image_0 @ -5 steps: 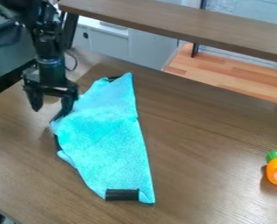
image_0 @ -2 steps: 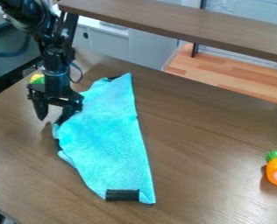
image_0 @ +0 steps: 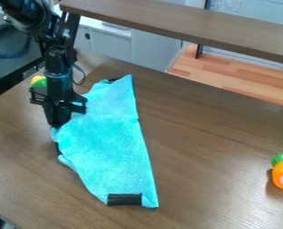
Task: Unfold the cloth from bottom left to top right
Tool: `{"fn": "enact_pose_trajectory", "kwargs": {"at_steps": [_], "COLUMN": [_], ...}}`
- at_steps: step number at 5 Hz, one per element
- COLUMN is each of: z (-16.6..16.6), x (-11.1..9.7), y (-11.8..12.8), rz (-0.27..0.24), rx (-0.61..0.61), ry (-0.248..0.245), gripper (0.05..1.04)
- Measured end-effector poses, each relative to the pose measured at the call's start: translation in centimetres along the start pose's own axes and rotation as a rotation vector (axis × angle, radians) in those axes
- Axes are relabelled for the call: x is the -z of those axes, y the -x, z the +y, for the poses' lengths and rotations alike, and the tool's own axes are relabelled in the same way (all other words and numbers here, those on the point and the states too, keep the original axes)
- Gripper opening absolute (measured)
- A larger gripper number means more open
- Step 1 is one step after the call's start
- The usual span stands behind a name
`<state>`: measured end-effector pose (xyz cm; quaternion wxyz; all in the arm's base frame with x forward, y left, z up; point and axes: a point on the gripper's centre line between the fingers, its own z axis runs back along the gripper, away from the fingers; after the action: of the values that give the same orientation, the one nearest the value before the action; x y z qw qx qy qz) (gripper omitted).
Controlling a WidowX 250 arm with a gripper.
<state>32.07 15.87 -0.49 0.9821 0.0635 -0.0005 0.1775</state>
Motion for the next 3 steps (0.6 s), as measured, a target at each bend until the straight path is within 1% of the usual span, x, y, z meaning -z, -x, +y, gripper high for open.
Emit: {"fn": "enact_pose_trajectory", "kwargs": {"at_steps": [1,2,3], "z": [-0.1,0.8,0.7], "x": [-0.3,-2.0,-4.3], "y": [0.1,-0.3,-1.1], "rz": [0.020,0.035,0.066], "rx": [0.001,-0.037,-0.052], "ry": [0.020,0.065,0.120], "gripper": [0.087,0.057,0.055]}}
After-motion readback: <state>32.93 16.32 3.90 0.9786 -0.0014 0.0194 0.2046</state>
